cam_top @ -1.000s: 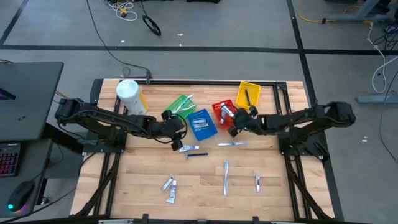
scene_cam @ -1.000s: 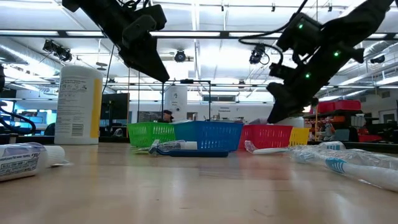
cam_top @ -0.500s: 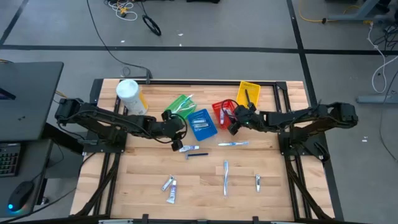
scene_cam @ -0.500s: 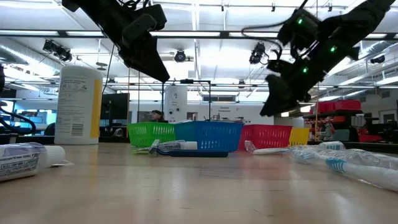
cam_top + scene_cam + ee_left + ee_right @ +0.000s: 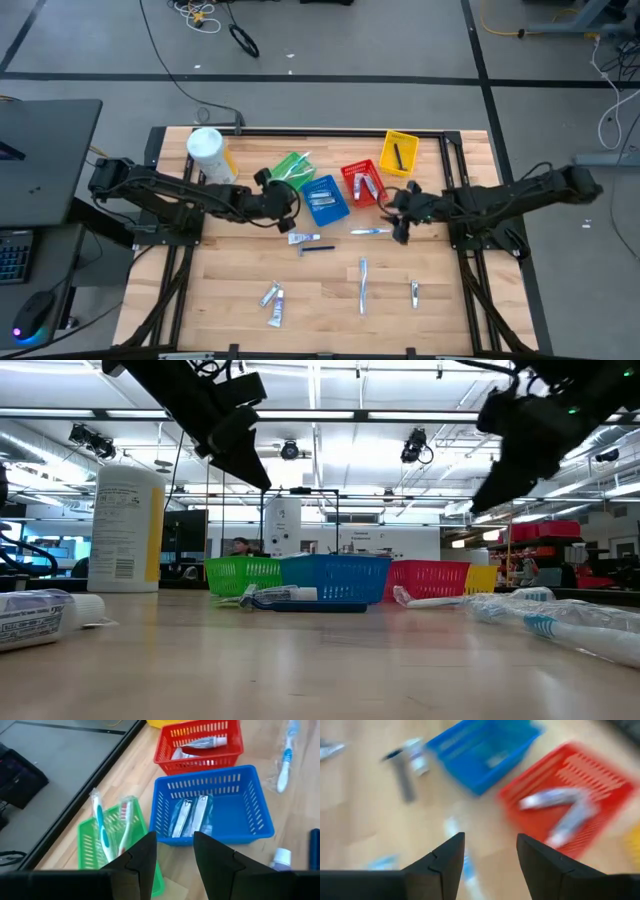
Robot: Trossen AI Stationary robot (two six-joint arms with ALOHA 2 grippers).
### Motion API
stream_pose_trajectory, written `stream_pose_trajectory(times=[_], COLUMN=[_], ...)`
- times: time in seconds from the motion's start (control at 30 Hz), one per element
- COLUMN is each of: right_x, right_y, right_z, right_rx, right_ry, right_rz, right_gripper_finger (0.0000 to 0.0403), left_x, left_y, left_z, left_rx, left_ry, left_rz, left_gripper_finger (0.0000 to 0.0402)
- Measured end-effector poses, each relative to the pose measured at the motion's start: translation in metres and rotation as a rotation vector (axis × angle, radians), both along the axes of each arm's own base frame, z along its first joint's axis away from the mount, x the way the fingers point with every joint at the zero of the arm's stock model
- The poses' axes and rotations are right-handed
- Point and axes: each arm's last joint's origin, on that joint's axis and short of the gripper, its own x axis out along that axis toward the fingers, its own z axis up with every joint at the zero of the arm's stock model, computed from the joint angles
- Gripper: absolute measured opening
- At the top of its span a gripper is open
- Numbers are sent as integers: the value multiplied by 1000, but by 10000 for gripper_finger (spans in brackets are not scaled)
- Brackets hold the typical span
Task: Pick & Place Travel size toiletries
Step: Put the black razor into the yellow bin
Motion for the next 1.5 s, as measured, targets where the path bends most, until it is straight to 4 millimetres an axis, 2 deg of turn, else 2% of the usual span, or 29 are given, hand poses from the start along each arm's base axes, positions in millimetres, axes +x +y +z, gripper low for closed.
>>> stream_pose_trajectory(times=[0.17,0.27,0.4,0.53,0.8,0.9,1.03,1.2,1.33,1.5], right_x=[2,13,39,66,103,120,138,149,148,148], right_y=[15,23,32,38,47,50,49,50,50,49], right_z=[-2,-1,-6,-28,-91,-101,-119,-123,-124,-124], right_rx=[158,143,63,26,17,4,15,-25,-32,-21], right_ry=[5,-69,-220,-299,-275,-256,-134,-62,-42,-34], right_rz=[115,165,244,274,330,337,344,307,300,284], right_gripper_finger=[190,190,190,190,190,190,190,189,165,92], left_x=[0,0,0,0,3,3,3,3,4,4], left_y=[3,3,3,3,3,3,3,2,1,1], left_z=[0,0,0,0,2,2,3,3,2,2], left_rx=[1,1,-4,-6,-10,-10,-11,-33,-51,-54], left_ry=[1,0,-3,-4,-41,-41,-47,-46,-44,-44], left_rz=[13,13,12,10,10,10,10,-11,-29,-33], left_gripper_finger=[138,138,138,138,138,138,138,138,138,138])
